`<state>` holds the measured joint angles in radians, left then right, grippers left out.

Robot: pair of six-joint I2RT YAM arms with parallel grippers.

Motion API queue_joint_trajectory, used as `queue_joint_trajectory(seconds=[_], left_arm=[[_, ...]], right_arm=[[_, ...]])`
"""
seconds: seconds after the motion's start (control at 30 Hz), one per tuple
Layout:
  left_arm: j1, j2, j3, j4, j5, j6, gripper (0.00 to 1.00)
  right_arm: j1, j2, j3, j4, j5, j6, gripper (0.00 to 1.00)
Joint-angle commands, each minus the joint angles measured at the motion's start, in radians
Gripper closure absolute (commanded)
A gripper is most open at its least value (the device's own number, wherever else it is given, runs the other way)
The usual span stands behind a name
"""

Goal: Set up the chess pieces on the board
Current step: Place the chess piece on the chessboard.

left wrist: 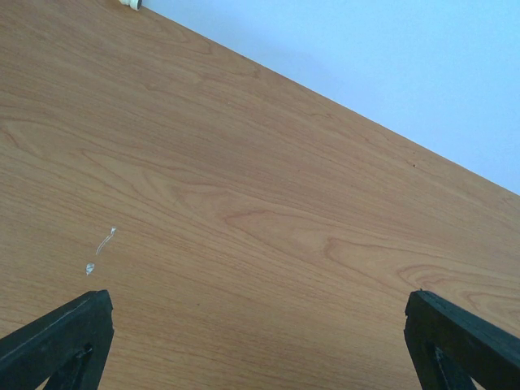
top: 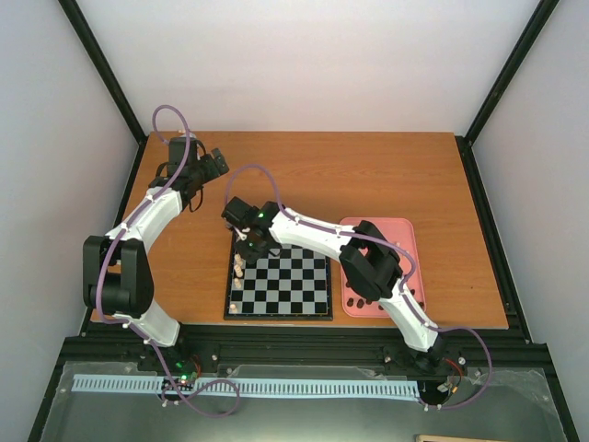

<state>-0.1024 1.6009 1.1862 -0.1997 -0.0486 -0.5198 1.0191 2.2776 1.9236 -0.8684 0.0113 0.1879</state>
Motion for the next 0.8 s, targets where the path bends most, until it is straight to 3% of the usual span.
queue_joint_trajectory(seconds=[0.0,0.63,0.77], left_arm=[[0.007,-0.02,0.006,0.014,-0.01,0.006,0.0],[0.007,-0.021,0.007,0.012,-0.014,0.007,0.0],[0.007,-0.021,0.007,0.011,-0.017,0.007,0.0]], right_arm=[[0.009,0.029,0.035,-0.011,-0.003,-0.014,0.92],[0.009,0.044,0.059,-0.042,0.004,-0.022,0.88],[0.009,0.043,0.06,-0.04,0.001,-0.026,0.8]])
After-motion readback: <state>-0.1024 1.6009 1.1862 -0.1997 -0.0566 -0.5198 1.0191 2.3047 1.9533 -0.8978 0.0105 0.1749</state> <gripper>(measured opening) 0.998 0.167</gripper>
